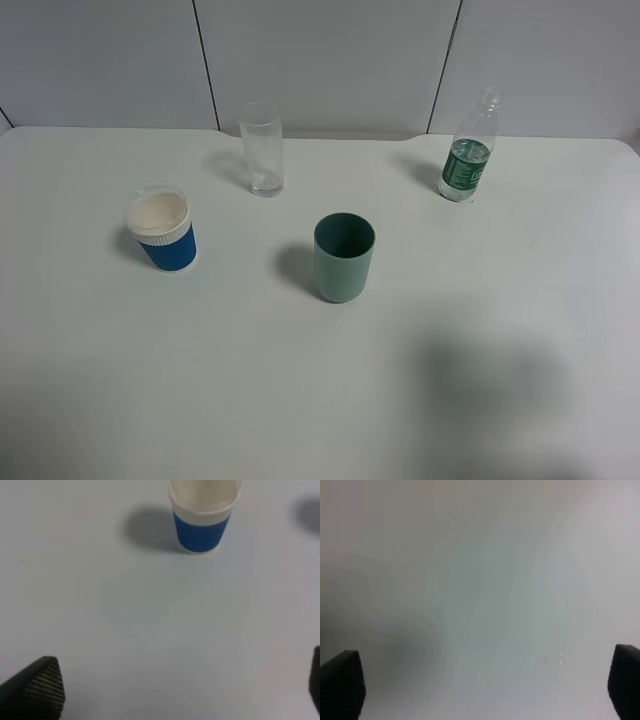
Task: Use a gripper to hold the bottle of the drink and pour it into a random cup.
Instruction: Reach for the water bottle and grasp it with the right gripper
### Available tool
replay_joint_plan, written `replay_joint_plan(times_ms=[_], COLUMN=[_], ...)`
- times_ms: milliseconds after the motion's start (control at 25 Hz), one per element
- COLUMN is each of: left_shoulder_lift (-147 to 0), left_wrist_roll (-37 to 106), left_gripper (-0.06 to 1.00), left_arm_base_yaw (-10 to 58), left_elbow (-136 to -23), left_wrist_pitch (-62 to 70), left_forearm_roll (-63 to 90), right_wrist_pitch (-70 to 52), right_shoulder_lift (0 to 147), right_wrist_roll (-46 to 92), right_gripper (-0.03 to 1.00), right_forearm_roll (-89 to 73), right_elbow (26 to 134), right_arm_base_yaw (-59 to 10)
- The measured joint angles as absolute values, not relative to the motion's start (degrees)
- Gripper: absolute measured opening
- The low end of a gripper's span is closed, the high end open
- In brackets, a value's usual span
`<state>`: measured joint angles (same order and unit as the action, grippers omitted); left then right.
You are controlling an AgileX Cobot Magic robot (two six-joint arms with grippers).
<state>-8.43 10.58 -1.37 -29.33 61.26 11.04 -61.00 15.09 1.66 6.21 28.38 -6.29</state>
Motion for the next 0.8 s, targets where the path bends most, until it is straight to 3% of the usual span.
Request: replay_joint_plan(times_ms=[560, 800], left_shoulder_lift=[-8.4, -8.4], left_wrist_roll=[10.6, 10.6], left_gripper=[0.99, 0.99], left_arm_base_yaw=[-1.4, -1.4], left_elbow=[-29.3, -29.3], left_wrist_pitch=[61.3, 61.3], left_forearm_roll=[11.0, 11.0], right_wrist_pitch=[-61.0, -49.3], right_shoulder_lift=[15.1, 15.1], right_wrist_roll=[1.6, 1.0], right_gripper=[0.96, 0.96], right_forearm_roll=[6.2, 3.1], right_elbow=[28.5, 33.2], right_arm_base_yaw=[-6.3, -6.3])
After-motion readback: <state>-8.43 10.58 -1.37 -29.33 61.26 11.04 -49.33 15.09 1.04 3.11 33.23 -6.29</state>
